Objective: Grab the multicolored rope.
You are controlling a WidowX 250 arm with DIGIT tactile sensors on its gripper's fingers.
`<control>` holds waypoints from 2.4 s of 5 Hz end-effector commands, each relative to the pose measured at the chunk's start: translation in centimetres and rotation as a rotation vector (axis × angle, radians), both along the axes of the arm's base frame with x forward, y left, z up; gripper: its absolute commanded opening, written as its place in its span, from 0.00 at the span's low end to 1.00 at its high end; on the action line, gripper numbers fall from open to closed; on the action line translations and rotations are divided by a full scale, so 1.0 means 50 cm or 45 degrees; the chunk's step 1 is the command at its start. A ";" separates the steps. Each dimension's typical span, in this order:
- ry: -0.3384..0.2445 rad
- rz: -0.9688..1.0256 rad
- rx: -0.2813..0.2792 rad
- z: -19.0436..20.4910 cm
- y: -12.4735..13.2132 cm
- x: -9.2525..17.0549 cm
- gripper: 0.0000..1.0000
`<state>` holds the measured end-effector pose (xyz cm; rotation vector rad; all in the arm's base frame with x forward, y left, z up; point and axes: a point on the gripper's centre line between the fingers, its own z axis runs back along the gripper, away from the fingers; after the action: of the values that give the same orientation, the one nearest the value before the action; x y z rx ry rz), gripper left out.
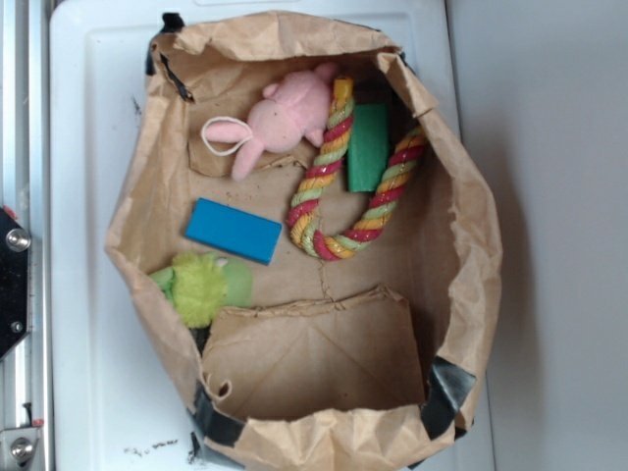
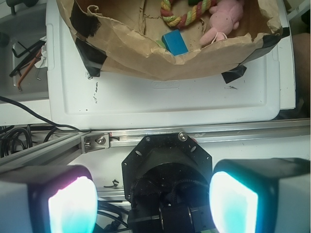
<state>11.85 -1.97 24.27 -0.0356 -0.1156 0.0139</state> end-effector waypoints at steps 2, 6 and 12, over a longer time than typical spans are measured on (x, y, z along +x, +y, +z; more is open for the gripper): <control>-0.013 0.135 0.026 -0.015 0.045 0.097 1.00; -0.148 0.010 0.100 -0.111 0.059 0.269 1.00; -0.138 -0.093 0.068 -0.287 0.102 0.394 1.00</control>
<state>30.97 2.50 8.56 0.0038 -0.1807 -0.0769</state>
